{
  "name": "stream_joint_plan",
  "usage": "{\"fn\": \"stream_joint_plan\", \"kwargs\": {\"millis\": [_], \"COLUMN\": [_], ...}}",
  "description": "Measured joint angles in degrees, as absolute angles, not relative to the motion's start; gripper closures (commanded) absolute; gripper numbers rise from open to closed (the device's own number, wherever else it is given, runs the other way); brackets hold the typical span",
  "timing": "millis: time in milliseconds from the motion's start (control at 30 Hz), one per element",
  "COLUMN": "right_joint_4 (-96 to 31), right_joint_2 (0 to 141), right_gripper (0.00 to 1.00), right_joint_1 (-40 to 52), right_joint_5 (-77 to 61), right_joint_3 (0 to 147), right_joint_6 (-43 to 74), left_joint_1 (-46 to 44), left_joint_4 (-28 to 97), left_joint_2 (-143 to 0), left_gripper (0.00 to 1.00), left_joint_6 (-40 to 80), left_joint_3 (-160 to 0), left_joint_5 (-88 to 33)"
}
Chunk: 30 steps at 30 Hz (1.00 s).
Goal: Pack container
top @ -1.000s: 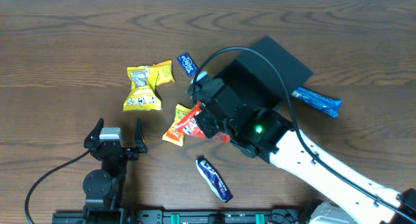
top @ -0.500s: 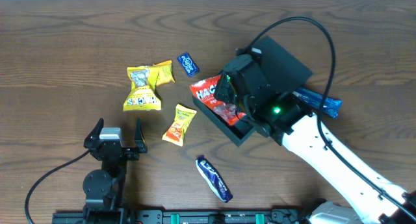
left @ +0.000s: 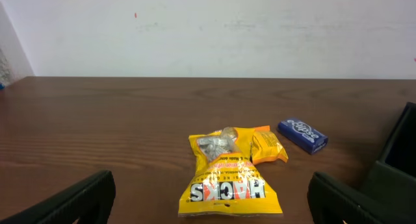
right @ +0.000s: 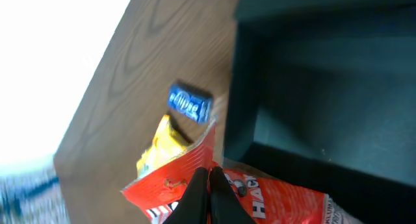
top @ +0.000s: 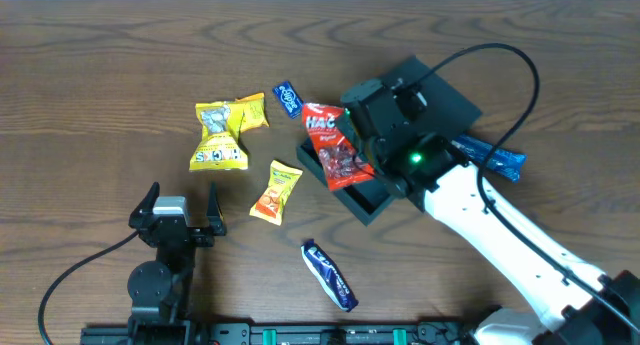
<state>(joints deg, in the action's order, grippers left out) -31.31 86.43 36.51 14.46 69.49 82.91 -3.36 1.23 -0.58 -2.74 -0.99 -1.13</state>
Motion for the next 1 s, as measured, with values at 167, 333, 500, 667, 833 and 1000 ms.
{"fn": "stream_joint_plan", "kwargs": {"millis": [167,333,500,667,833,1000], "right_joint_4": [-34.1,-36.2,-36.1,-32.1,-28.9,-29.2], "right_joint_2": [87.7,89.2,94.1,100.6,103.5,103.9], "right_gripper": [0.99,0.98,0.98,0.98,0.99,0.46], "right_joint_1": [33.7,31.8,31.6,31.6,31.5,31.1], "right_joint_5": [16.7,18.2,18.9,19.4,19.6,20.5], "right_joint_3": [69.5,69.5,69.5,69.5,69.5,69.6], "right_joint_6": [91.2,100.4,109.4,114.5,116.0,115.9], "left_joint_1": [-3.4,-3.4,-3.4,-3.4,-3.4,-3.4], "left_joint_4": [1.2,1.2,1.2,1.2,1.2,1.2], "left_joint_2": [-0.6,-0.6,-0.6,-0.6,-0.6,-0.6], "left_gripper": [0.05,0.05,0.05,0.05,0.05,0.05], "left_joint_6": [-2.7,-2.7,-2.7,-2.7,-2.7,-2.8], "left_joint_3": [-1.0,-1.0,-1.0,-1.0,-1.0,-1.0], "left_joint_5": [-1.1,-1.1,-1.1,-1.1,-1.1,-1.1]}}
